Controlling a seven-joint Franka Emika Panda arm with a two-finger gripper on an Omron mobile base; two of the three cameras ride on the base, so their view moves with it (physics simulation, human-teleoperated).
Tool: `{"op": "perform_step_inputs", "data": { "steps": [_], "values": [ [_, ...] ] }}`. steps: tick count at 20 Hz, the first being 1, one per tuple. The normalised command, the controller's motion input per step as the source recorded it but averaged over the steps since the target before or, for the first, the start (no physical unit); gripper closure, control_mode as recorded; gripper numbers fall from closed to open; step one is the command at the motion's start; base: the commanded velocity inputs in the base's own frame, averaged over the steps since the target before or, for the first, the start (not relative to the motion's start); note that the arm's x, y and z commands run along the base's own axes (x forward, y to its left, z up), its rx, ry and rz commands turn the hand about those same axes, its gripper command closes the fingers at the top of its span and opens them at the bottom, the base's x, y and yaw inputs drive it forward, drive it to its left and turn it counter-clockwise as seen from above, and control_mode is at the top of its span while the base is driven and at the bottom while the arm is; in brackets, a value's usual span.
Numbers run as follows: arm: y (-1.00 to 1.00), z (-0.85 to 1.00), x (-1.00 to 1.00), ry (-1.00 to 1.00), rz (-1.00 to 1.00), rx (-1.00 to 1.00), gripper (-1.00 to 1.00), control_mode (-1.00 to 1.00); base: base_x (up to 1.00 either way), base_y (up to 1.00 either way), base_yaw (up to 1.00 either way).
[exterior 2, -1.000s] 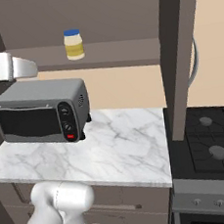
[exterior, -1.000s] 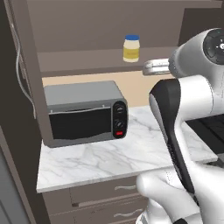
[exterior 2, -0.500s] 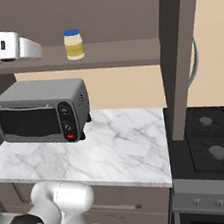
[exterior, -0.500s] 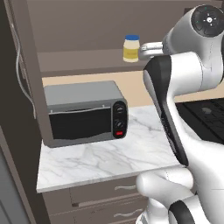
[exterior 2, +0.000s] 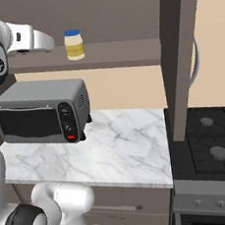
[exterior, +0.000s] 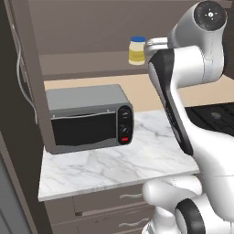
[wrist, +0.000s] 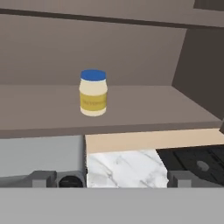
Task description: Move the condiment bottle and mayonnaise from the cabinet to the dining counter.
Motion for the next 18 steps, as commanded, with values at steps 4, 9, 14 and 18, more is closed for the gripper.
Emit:
{"op": "perform_step_inputs", "data": {
  "steps": [4,9,14,18],
  "values": [
    [-0.06,0.0,0.44,-0.05,0.0,0.02,-1.0,-1.0,0.0,0.0,0.0],
    [0.0,0.0,0.48,-0.01,0.0,0.03,-1.0,-1.0,0.0,0.0,0.0],
    [0.0,0.0,0.49,0.0,0.0,0.04,-1.0,-1.0,0.0,0.0,0.0],
    [0.0,0.0,0.47,0.0,0.0,0.03,-1.0,-1.0,0.0,0.0,0.0]
  ]
}}
